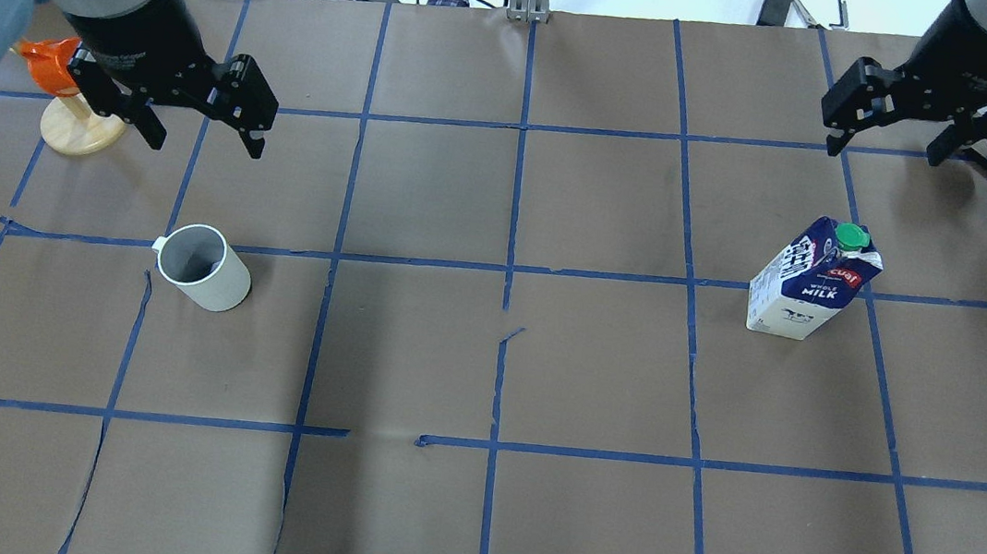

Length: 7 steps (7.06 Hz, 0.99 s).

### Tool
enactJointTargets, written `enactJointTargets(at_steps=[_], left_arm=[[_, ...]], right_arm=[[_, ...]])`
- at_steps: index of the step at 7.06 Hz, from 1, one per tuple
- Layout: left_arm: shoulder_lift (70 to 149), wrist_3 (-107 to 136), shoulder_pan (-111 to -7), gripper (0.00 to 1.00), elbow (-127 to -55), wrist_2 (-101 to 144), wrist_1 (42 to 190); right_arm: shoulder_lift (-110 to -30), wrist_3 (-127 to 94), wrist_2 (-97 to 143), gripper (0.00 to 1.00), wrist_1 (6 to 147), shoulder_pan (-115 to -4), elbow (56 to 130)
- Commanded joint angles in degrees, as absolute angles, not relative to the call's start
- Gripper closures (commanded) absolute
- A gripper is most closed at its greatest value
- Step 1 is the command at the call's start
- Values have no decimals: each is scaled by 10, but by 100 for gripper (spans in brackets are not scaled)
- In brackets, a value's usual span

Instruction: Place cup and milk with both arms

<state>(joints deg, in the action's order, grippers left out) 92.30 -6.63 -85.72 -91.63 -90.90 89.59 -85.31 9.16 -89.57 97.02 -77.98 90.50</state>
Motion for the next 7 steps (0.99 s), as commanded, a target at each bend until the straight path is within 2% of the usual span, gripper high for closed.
enactJointTargets(at_steps=[1, 3, 6, 7], left_arm=[[954, -175, -826, 0, -1008, -913, 795], [993, -237, -821, 0, -1117, -927, 618], [1028, -241, -821, 0, -1129, -984, 608], [1037, -240, -821, 23, -1129, -982, 607]], right_arm=[[-832, 118, -899, 0, 1020, -753, 968], [-831, 112, -892, 0, 1083, -755, 1011], [-817, 113, -892, 0, 1080, -754, 1058], [-818, 116, -894, 0, 1096, -754, 1065]])
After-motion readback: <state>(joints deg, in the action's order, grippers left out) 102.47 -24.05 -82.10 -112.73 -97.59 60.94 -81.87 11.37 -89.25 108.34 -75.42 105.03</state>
